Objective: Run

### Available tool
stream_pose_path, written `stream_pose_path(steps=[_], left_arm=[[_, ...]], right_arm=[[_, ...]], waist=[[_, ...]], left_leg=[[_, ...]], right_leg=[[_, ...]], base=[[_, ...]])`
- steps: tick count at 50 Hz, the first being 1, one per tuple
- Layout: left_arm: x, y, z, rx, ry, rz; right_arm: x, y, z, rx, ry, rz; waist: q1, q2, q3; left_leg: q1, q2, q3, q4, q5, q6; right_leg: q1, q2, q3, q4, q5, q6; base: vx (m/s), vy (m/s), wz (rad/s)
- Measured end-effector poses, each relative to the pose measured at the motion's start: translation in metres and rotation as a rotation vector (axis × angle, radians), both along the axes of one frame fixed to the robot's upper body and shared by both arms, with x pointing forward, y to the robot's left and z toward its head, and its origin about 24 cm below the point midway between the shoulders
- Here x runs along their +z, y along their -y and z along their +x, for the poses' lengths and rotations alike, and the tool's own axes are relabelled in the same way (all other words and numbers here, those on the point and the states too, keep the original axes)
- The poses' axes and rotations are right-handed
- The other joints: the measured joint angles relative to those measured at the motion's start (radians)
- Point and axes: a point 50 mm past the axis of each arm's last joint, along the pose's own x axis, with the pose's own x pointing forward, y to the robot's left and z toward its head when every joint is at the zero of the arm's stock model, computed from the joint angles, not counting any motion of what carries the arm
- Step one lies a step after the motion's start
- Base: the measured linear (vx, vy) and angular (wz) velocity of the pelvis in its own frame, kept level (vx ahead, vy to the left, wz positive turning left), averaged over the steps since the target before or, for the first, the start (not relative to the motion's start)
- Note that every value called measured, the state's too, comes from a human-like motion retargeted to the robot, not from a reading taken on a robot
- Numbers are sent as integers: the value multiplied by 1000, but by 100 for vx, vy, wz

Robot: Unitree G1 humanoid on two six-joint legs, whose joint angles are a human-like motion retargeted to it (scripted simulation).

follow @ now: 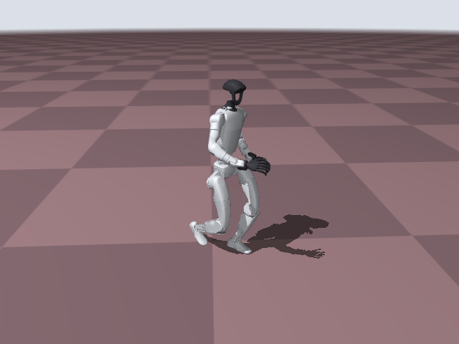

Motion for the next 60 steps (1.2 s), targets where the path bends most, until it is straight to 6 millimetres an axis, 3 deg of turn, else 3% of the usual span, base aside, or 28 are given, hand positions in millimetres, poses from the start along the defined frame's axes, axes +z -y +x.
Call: stream_pose_path(steps=[2, 5, 8, 11, 16, 19, 23, 25, 28, 32, 36, 40, 43, 46, 49, 53, 60], left_arm=[[0, -1, -2, 4, -1, 12], [-1, 1, -4, -11, -2, 43], [2, 0, 10, -35, 30, 105], [6, 3, 34, -43, 72, 162], [14, 13, 62, -1, 123, 128], [22, 17, 72, 4, 165, 75], [31, 21, 78, -37, 211, 51], [34, 21, 80, -48, 228, 48], [25, 22, 70, -39, 185, 39], [4, 18, 52, -3, 70, 45], [-19, 10, 25, 34, -62, 61], [-38, -1, -8, 49, -180, 98], [-45, -6, -23, 52, -234, 128], [-48, -8, -28, 49, -257, 150], [-49, -7, -22, 45, -256, 160], [-47, -5, -6, 44, -244, 155], [-38, 0, 17, 67, -181, 111]], right_arm=[[1, -3, -1, 18, 9, -8], [-8, -6, -7, 27, -17, -31], [-21, -5, -12, 3, -62, -67], [-45, 2, -21, -46, -147, -112], [-95, 22, -61, -121, -376, -187], [-117, 35, -89, -171, -508, -195], [-134, 49, -121, -252, -633, -163], [-137, 51, -128, -279, -658, -148], [-139, 51, -130, -296, -662, -152], [-127, 49, -102, -304, -558, -168], [-102, 42, -63, -287, -408, -134], [-72, 33, -34, -235, -262, -89], [-51, 28, -19, -208, -156, -75], [-41, 25, -13, -199, -92, -69], [-48, 27, -18, -214, -118, -75], [-80, 37, -44, -270, -274, -111], [-136, 59, -117, -411, -599, -147]], waist=[[-18, -30, 0], [-40, -48, 6], [-55, -39, 26], [-67, -3, 46], [-132, 83, 28], [-166, 142, 6], [-156, 238, -32], [-141, 273, -36], [-115, 287, -18], [-66, 269, 29], [-23, 210, 51], [-9, 144, 37], [-13, 117, 30], [-18, 121, 44], [-29, 145, 64], [-37, 208, 66], [-67, 268, 21]], left_leg=[[11, -58, 4, -30, 13, 18], [3, -89, 9, 105, -55, 82], [36, -84, 6, 234, -186, 155], [107, -59, -9, 284, -282, 179], [291, -16, -58, 199, -274, 109], [383, 35, -93, 160, -217, 42], [434, 160, -132, 221, -124, -31], [437, 219, -146, 312, -81, -46], [420, 279, -148, 498, -31, -29], [321, 331, -150, 681, -38, 33], [194, 294, -118, 603, -122, 74], [105, 206, -69, 337, -118, 42], [56, 173, -48, 239, -92, 26], [22, 201, -37, 324, -97, 40], [35, 272, -44, 519, -101, 75], [126, 353, -113, 712, -92, 76], [323, 295, -175, 535, -169, 6]], right_leg=[[7, -58, 11, 100, 61, 20], [6, -127, 15, 301, 102, 5], [-47, -173, 31, 479, 67, -55], [-155, -170, 47, 560, -13, -129], [-330, -108, -11, 374, -163, -202], [-384, -6, -55, 114, -179, -172], [-400, 192, -84, -252, -118, -110], [-392, 257, -95, -315, -92, -114], [-377, 290, -103, -211, -112, -162], [-285, 284, -103, -82, -183, -225], [-164, 241, -72, -49, -217, -207], [-61, 181, -40, -73, -206, -150], [-24, 150, -35, -99, -246, -146], [-26, 149, -42, -89, -298, -168], [-53, 175, -48, -70, -318, -196], [-90, 253, -59, -104, -278, -223], [-182, 302, -74, -213, -171, -183]], base=[[-1, 3, 8], [0, 0, 0], [-2, 7, -28], [-3, 6, -36], [0, 0, -10], [2, -7, 13], [-2, -7, -1], [-6, -6, -4], [-7, -5, 7], [-4, -6, 16], [0, 0, 0], [-1, 0, 4], [-9, 0, 12], [-14, 0, 6], [-17, 0, 1], [-21, 2, -27], [-30, 7, -31]])
